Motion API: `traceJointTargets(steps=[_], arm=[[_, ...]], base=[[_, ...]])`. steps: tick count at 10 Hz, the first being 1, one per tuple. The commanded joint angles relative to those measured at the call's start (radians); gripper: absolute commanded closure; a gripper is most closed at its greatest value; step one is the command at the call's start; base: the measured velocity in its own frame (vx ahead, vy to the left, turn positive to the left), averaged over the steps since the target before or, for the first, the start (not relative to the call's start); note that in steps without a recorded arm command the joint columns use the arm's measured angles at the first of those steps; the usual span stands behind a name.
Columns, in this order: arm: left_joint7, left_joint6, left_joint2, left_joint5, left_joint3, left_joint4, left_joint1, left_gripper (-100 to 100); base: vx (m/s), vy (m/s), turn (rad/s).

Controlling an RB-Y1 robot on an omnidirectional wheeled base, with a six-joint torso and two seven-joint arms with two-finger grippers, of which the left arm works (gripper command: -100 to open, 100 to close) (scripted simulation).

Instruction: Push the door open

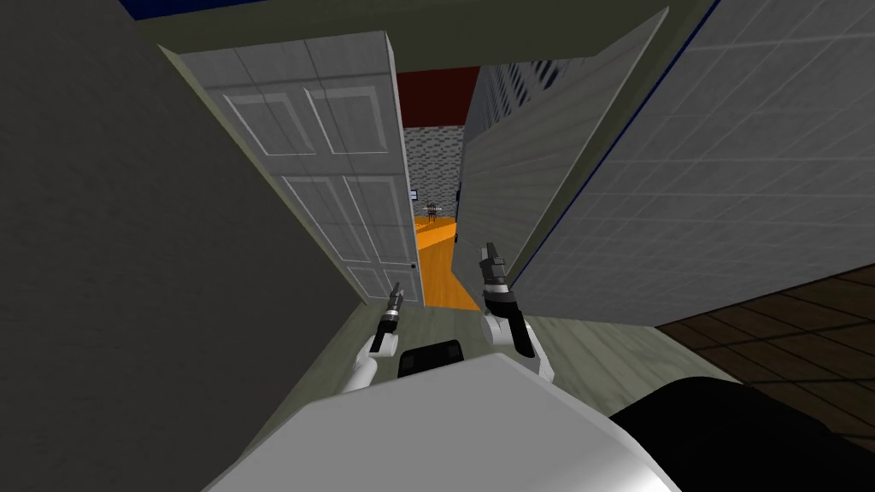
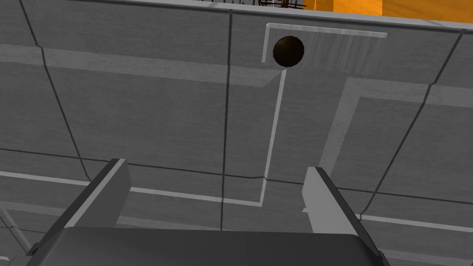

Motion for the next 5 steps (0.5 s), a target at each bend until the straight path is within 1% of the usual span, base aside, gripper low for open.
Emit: traceJointTargets(steps=[1,5], arm=[[0.001,-0.008,-0.003,0.0,-0.002,0.044,-0.019,-100],[-0.001,-0.019,-0.013,0.0,-0.007,0.119,-0.05,-100]], base=[[0.098,0.031,-0.049],[0.075,0.025,-0.045]])
